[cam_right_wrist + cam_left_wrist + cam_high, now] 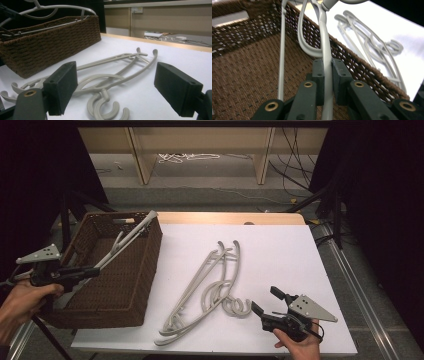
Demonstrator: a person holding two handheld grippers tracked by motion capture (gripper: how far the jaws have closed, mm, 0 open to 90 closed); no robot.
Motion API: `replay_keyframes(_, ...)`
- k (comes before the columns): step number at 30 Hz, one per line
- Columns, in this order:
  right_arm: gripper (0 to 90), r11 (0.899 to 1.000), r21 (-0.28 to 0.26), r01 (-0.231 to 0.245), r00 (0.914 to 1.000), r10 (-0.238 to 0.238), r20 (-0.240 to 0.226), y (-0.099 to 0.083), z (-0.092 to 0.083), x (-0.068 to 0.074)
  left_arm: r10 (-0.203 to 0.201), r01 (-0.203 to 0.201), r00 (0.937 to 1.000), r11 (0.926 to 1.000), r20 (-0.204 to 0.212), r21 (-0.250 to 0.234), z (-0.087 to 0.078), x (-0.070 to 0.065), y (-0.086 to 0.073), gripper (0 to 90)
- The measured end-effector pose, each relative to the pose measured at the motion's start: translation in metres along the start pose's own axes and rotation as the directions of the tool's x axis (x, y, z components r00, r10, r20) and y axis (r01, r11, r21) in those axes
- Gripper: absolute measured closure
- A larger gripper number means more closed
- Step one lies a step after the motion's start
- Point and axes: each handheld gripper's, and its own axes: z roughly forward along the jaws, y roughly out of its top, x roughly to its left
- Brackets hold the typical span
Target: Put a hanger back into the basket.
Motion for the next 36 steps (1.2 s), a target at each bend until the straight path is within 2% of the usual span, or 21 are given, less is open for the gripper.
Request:
replay_keyframes(6, 19.7, 1.000, 0.000, -0.001, 1.0000, 0.001, 0.000, 0.000, 0.000, 0.000, 0.006, -0.006, 0.9999, 1.0000, -0.015, -0.005, -0.005, 0.006, 0.002, 81.3)
replay_keyframes(8, 19.7, 1.000, -0.002, 0.003, 1.0000, -0.003, -0.001, 0.000, 0.000, 0.000, 0.007, -0.007, 1.0000, 1.0000, -0.007, -0.003, -0.005, 0.009, 0.000, 81.3)
replay_keyframes(9, 19.7, 1.000, 0.001, -0.001, 1.0000, 0.001, 0.001, 0.000, 0.000, 0.000, 0.002, -0.001, 0.9997, 1.0000, -0.025, 0.008, -0.006, 0.009, 0.000, 81.3)
replay_keyframes(12, 19.7, 1.000, 0.001, -0.001, 1.0000, 0.001, 0.001, 0.000, 0.000, 0.000, 0.005, -0.005, 0.9999, 0.9999, -0.012, 0.009, -0.007, 0.013, -0.003, 81.3)
replay_keyframes(14, 19.7, 1.000, -0.008, -0.002, 1.0000, 0.002, -0.003, 0.000, 0.001, 0.000, -0.008, 0.008, 0.9999, 0.9993, -0.015, 0.035, -0.004, 0.014, -0.005, 81.3)
replay_keyframes(17, 19.7, 1.000, -0.013, 0.001, 1.0000, -0.001, -0.004, 0.000, 0.002, 0.000, -0.004, 0.005, 0.9996, 0.9982, -0.027, 0.060, 0.005, 0.017, -0.008, 81.2)
replay_keyframes(19, 19.7, 1.000, 0.009, 0.013, 0.9999, -0.013, 0.004, 0.000, 0.000, -0.001, 0.000, 0.004, 0.9993, 0.9961, -0.036, 0.088, 0.010, 0.018, -0.010, 81.2)
replay_keyframes(20, 19.7, 1.000, -0.014, 0.003, 1.0000, -0.003, -0.003, -0.001, 0.002, 0.000, 0.008, -0.004, 0.9991, 0.9942, -0.041, 0.107, 0.012, 0.018, -0.010, 81.2)
replay_keyframes(21, 19.7, 1.000, -0.012, -0.001, 1.0000, 0.001, -0.002, -0.001, 0.002, 0.000, 0.012, -0.006, 0.9990, 0.9893, -0.044, 0.146, 0.016, 0.018, -0.011, 81.2)
replay_keyframes(22, 19.7, 1.000, 0.008, 0.004, 0.9999, -0.005, 0.013, 0.000, 0.000, -0.001, 0.013, -0.006, 0.9989, 0.9872, -0.045, 0.159, 0.020, 0.017, -0.011, 81.1)
replay_keyframes(23, 19.7, 1.000, 0.016, 0.001, 1.0000, -0.001, 0.005, 0.000, 0.000, -0.001, 0.010, -0.002, 0.9990, 0.9842, -0.044, 0.177, 0.024, 0.017, -0.012, 81.1)
replay_keyframes(24, 19.7, 1.000, 0.010, 0.002, 1.0000, -0.002, 0.005, 0.000, 0.001, -0.001, 0.030, -0.023, 0.9990, 0.9753, -0.033, 0.220, 0.025, 0.018, -0.011, 81.2)
replay_keyframes(25, 19.7, 1.000, 0.015, 0.004, 1.0000, -0.004, 0.002, 0.000, 0.000, 0.000, 0.006, 0.002, 0.9993, 0.9789, -0.037, 0.204, 0.028, 0.016, -0.012, 81.2)
replay_keyframes(26, 19.7, 1.000, 0.010, 0.007, 1.0000, -0.007, -0.001, 0.000, 0.001, 0.000, 0.002, 0.006, 0.9992, 0.9758, -0.039, 0.219, 0.030, 0.016, -0.011, 81.1)
replay_keyframes(27, 19.7, 1.000, 0.003, 0.009, 1.0000, -0.009, -0.002, 0.000, 0.001, 0.000, 0.000, 0.007, 0.9994, 0.9717, -0.033, 0.236, 0.031, 0.017, -0.011, 81.1)
replay_keyframes(29, 19.7, 1.000, 0.015, 0.004, 1.0000, -0.004, -0.004, 0.000, 0.001, 0.000, 0.017, -0.009, 0.9995, 0.9544, -0.025, 0.298, 0.031, 0.020, -0.011, 81.0)
replay_keyframes(30, 19.7, 1.000, 0.009, 0.006, 1.0000, -0.006, -0.003, 0.000, 0.001, 0.000, 0.004, 0.006, 0.9994, 0.9559, -0.036, 0.294, 0.033, 0.020, -0.012, 80.8)
replay_keyframes(32, 19.7, 1.000, 0.017, 0.007, 1.0000, -0.007, 0.001, 0.000, 0.000, 0.000, 0.021, -0.009, 0.9992, 0.9452, -0.032, 0.326, 0.034, 0.019, -0.012, 80.6)
replay_keyframes(33, 19.7, 1.000, 0.013, 0.005, 1.0000, -0.005, -0.002, 0.000, 0.000, 0.000, 0.025, -0.014, 0.9993, 0.9349, -0.027, 0.355, 0.035, 0.019, -0.012, 80.5)
replay_keyframes(35, 19.7, 1.000, 0.010, 0.005, 1.0000, -0.005, -0.005, 0.000, 0.001, 0.000, 0.017, -0.005, 0.9994, 0.9335, -0.032, 0.359, 0.038, 0.018, -0.014, 80.1)
replay_keyframes(36, 19.7, 1.000, 0.011, 0.003, 1.0000, -0.003, -0.005, 0.000, 0.001, 0.000, 0.015, -0.002, 0.9994, 0.9270, -0.030, 0.375, 0.039, 0.018, -0.014, 80.0)
